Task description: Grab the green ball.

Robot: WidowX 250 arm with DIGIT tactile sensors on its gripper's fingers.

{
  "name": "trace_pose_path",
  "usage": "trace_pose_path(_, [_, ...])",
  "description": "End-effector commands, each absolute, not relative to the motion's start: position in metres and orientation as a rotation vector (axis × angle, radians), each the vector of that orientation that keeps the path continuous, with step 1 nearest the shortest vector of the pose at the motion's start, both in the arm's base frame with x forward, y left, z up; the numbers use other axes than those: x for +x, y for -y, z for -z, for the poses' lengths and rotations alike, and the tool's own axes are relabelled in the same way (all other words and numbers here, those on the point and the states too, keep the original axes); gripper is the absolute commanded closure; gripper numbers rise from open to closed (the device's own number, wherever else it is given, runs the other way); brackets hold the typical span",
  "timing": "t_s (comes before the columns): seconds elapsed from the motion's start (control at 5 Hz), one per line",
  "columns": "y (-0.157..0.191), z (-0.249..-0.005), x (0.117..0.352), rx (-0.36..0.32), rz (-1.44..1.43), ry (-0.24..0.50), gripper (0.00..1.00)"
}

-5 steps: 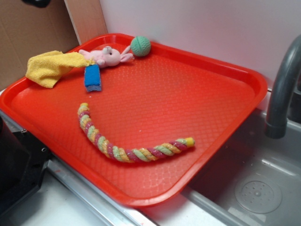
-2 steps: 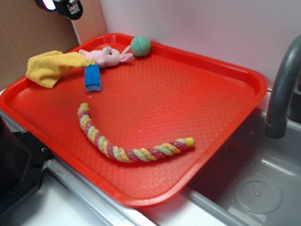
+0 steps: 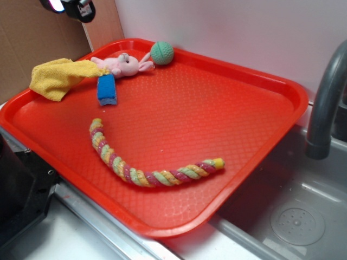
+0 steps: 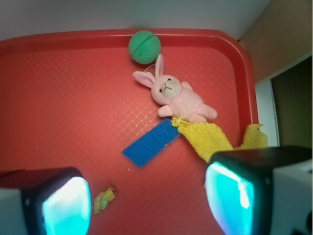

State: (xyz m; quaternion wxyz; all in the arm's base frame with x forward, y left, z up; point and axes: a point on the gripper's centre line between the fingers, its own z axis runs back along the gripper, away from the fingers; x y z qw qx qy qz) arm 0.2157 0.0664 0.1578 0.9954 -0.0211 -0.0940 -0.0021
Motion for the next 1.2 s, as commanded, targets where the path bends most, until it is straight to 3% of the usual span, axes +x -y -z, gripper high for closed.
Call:
trace_pose_path(0.0, [-0.092,-0.102,0.294,-0.055,-0.008,0.22,0.0])
trace_pose_path(0.2, [-0.096,-0.084,0.31,-0.031,-0.012,0.211,0.0])
trace_pose_path(0.6, [-0.085,-0.05,0.349,-0.056,0.068,0.235,0.0])
trace_pose_path(0.8, [-0.071,-0.032,0.362,-0.021,0.078,0.194,0.0])
trace_pose_path(1.0, [-0.058,-0.021,0.344,-0.015,0.031,0.167,1.0])
